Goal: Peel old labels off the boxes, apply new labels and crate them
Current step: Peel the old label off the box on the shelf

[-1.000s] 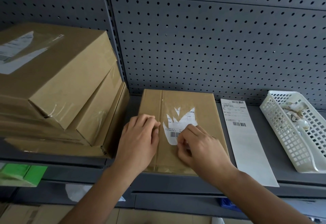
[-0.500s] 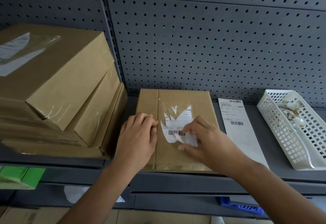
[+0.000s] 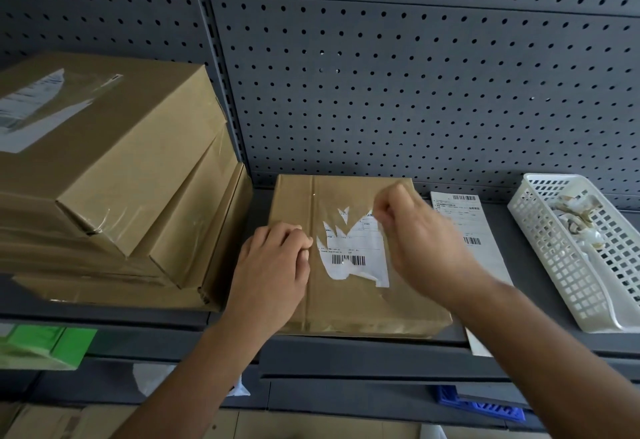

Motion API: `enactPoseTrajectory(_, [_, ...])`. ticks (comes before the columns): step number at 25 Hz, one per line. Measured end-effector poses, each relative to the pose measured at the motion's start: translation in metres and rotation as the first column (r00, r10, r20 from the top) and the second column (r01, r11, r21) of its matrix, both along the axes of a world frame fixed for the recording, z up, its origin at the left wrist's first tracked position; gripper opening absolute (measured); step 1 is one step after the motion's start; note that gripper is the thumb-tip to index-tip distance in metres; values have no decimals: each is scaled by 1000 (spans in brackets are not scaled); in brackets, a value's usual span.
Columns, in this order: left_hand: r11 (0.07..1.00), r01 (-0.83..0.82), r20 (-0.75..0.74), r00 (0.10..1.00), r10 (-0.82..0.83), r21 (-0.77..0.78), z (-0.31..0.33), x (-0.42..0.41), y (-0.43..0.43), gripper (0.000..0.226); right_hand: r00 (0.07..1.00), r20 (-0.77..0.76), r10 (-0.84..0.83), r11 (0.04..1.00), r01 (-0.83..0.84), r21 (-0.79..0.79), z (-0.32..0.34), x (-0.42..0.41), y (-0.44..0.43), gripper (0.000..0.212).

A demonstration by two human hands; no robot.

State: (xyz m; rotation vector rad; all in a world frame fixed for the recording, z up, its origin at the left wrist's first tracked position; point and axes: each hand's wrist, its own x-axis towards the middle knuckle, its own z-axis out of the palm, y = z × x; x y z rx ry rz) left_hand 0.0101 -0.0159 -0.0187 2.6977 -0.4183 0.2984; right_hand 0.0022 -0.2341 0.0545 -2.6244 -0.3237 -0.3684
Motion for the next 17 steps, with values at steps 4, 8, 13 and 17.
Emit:
enactPoseTrajectory(4, [1000, -9, -11, 1000, 9, -19, 2, 0, 2, 18, 975, -170, 144, 989, -149, -17, 0, -7, -15, 25])
enactPoseTrajectory(8, [1000, 4, -1, 1000, -4, -27, 3, 0, -1, 22, 976, -155, 150, 984, -163, -77, -36, -28, -21, 24])
enactPoseTrajectory(13, [1000, 8, 13, 1000, -8, -25, 3, 0, 1, 22, 988, 7, 152, 973, -149, -176, -46, -28, -11, 12])
enactPoseTrajectory(17, [999, 20, 26, 999, -19, -30, 0, 0, 1, 20, 997, -31, 77, 992, -80, -95, -39, -9, -8, 6])
